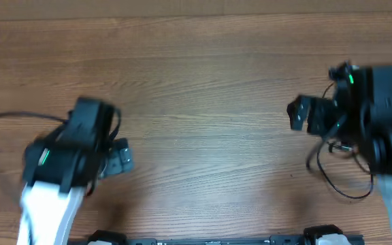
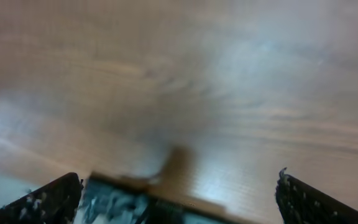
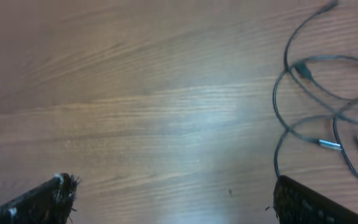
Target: Untangle cables
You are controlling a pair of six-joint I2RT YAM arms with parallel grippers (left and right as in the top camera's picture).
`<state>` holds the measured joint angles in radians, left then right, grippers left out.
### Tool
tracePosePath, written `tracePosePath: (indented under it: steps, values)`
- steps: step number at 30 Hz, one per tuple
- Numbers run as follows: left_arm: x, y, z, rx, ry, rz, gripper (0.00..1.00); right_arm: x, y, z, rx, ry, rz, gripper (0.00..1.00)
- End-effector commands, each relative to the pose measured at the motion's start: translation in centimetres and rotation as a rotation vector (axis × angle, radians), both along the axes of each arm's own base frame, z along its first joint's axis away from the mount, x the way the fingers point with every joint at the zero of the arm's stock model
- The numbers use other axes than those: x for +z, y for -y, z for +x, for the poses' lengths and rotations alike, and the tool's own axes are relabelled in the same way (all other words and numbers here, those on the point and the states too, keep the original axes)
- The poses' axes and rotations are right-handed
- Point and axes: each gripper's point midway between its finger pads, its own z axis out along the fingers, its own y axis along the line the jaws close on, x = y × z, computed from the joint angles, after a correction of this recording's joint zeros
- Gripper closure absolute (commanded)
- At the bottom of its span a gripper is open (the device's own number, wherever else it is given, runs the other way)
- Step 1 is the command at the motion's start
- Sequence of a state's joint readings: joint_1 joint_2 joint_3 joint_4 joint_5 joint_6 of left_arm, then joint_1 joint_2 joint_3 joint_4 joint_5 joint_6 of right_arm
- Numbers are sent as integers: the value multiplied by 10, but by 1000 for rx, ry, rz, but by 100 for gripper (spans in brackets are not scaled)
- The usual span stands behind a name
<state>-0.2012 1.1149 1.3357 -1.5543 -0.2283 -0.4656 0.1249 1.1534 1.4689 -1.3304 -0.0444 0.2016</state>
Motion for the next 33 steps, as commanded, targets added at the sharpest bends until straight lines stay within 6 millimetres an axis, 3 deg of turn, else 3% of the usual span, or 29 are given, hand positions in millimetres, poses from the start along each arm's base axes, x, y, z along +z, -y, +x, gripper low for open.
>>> tracePosePath:
  steps: [1,8,13,33]
  values:
    - [22,-4,-16,7,211,-41,1,-6,5,-26,-14,104,11,0]
    - [43,-6,-39,-28,561,-113,1,-19,10,-63,-15,219,27,0]
    - [51,-6,-50,-9,652,-156,1,-26,11,-74,-15,190,24,0]
    - [36,-9,-63,-2,577,-145,0,-28,11,-75,-15,174,22,0]
